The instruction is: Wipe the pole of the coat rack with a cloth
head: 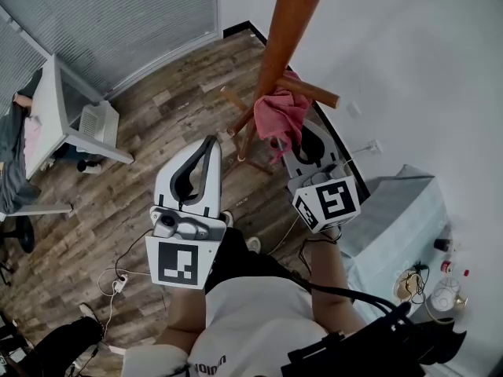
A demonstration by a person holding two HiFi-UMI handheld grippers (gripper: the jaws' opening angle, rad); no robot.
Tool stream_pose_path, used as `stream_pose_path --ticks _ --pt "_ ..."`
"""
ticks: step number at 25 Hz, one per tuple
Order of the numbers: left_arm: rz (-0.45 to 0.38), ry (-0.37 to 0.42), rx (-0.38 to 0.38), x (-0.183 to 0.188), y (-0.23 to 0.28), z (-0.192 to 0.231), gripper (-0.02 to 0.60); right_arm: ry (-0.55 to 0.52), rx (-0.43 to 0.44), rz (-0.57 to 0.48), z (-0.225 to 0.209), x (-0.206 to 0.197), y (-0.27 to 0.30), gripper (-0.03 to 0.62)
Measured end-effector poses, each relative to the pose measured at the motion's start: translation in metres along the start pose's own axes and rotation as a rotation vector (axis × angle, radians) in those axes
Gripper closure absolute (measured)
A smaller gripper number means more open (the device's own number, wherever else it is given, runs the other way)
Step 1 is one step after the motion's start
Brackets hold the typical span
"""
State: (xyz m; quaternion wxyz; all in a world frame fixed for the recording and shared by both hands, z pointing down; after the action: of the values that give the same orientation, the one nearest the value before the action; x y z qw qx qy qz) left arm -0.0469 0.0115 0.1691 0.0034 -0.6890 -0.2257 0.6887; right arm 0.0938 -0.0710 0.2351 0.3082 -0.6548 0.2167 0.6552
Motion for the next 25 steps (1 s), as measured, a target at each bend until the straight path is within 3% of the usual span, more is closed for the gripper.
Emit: stream_pose_path --ticks 25 --pt "0.072 -0.079 0.030 -0.036 -0.012 0.009 0.569 0.024 0.006 0.097 0.006 -0.043 0.004 0.493"
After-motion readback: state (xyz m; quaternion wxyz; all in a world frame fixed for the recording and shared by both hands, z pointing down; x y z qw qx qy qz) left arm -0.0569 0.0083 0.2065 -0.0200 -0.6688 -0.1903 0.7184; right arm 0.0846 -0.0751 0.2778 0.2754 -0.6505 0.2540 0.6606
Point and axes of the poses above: the fingertips, and each gripper's own axes: y forward along the fingers, z to its left, x out of its top, the point moved 4 cm from there along -y, backward along the fingers, and after that the axes turned 11 degrees about -z, right-handed, at the moved point
